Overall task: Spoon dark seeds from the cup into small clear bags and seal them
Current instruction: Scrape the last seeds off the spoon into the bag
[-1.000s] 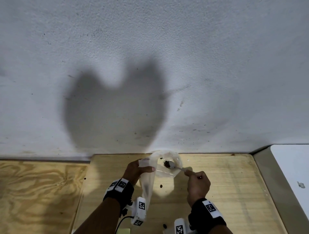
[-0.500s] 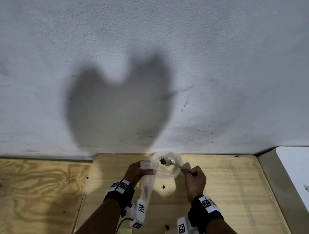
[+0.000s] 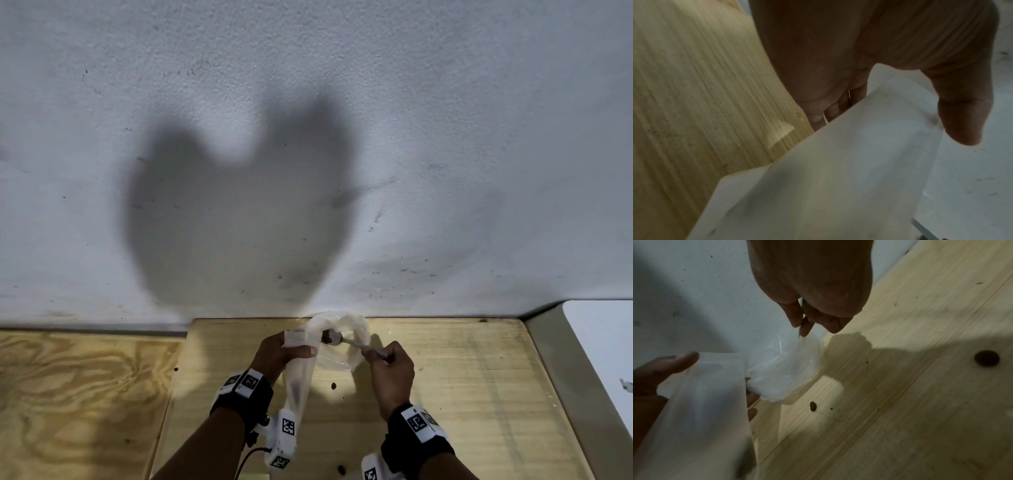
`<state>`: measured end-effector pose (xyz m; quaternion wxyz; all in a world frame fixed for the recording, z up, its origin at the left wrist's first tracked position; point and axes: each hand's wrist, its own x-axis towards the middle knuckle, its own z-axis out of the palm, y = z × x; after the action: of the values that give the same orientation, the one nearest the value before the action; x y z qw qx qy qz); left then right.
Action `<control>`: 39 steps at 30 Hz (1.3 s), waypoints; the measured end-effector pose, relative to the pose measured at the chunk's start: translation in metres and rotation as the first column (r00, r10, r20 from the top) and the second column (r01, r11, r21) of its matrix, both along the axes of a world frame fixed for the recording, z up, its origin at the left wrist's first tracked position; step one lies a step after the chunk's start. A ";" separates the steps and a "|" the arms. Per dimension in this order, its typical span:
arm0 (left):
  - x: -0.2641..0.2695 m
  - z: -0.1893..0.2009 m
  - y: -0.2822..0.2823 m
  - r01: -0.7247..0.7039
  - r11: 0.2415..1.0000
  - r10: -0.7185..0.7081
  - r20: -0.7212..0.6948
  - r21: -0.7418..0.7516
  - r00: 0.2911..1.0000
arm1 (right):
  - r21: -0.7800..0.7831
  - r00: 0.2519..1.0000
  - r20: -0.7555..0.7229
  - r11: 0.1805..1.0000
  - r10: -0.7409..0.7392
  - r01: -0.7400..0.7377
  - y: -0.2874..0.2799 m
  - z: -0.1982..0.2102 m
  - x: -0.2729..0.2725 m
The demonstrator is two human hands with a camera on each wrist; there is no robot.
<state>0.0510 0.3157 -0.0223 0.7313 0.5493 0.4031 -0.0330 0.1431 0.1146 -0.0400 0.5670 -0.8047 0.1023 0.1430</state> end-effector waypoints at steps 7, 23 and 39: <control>0.002 0.001 -0.003 0.059 0.998 -0.059 -0.002 0.033 0.998 | 0.042 0.988 -0.130 0.995 -0.086 0.092 0.006 -0.009 -0.004; 0.001 0.016 -0.001 -0.070 0.991 0.078 0.069 -0.119 0.995 | 0.073 0.903 -0.322 0.943 -0.285 0.324 -0.013 -0.011 0.009; 0.004 0.023 -0.009 -0.080 0.975 0.094 0.062 -0.206 0.994 | 0.022 0.886 -0.296 0.925 -0.357 0.380 0.011 0.002 0.014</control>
<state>0.0551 0.3071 0.0004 0.7983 0.4544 0.3947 -0.0221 0.1567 0.1255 -0.0384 0.5943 -0.7182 0.3285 0.1520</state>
